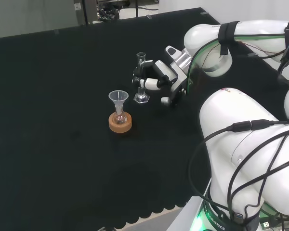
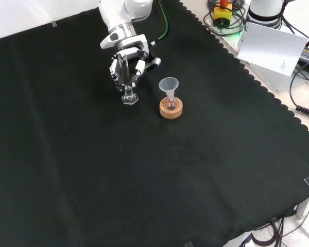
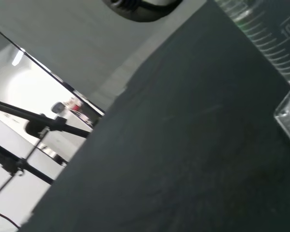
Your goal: Pick up the graduated cylinder.
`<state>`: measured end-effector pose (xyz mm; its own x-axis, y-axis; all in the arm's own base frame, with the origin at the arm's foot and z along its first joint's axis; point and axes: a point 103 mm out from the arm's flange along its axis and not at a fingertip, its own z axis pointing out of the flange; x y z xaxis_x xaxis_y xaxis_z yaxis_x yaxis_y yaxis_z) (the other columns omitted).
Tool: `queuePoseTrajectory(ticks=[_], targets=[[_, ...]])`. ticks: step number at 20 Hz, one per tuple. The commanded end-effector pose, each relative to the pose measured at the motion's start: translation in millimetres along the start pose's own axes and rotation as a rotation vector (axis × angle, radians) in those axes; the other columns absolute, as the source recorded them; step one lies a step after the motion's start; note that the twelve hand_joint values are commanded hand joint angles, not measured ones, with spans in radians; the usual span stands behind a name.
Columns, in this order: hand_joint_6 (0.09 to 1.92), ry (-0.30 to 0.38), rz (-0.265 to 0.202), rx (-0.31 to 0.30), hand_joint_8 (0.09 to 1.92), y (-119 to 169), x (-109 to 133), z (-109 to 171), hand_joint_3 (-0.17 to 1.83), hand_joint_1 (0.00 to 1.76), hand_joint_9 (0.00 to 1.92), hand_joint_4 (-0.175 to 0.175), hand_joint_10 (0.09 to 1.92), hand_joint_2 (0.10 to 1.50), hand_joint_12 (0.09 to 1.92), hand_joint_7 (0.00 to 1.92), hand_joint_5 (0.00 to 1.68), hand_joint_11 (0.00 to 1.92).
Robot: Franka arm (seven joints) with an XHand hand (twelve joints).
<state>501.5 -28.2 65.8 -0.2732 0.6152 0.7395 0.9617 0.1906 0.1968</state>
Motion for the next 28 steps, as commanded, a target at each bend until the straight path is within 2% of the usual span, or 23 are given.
queuePoseTrajectory(ticks=[1,3,5,12,18,20,22,28], targets=[[0.89,-0.165,0.006,0.099,0.31,5,11,-18,0.00,1.15,1.54,-0.096,0.09,1.08,0.65,1.33,1.06,1.45],[0.85,-0.187,0.000,0.119,0.63,5,13,-28,0.01,1.23,1.55,-0.148,0.09,1.07,0.63,1.20,1.07,1.45],[0.84,-0.216,-0.006,0.131,0.78,3,16,-39,0.01,1.27,1.56,-0.169,0.09,1.06,0.63,1.13,1.07,1.45],[0.84,-0.292,-0.030,0.181,0.82,-6,28,-71,0.01,1.28,1.57,-0.175,0.09,1.06,0.63,1.11,1.07,1.45],[0.81,-0.364,-0.043,0.263,0.79,-20,38,-85,0.00,1.28,1.57,-0.175,0.09,1.05,0.64,1.13,1.10,1.45],[0.78,-0.391,-0.050,0.298,0.57,-26,41,-87,0.00,1.21,1.57,-0.139,0.09,1.05,0.63,1.24,1.12,1.46],[0.76,-0.409,-0.054,0.332,0.38,-31,44,-88,-0.01,1.18,1.58,-0.119,0.09,1.05,0.61,1.33,1.14,1.46],[0.75,-0.447,-0.073,0.414,0.30,-46,53,-89,-0.01,1.17,1.58,-0.112,0.09,1.05,0.61,1.38,1.15,1.47]])
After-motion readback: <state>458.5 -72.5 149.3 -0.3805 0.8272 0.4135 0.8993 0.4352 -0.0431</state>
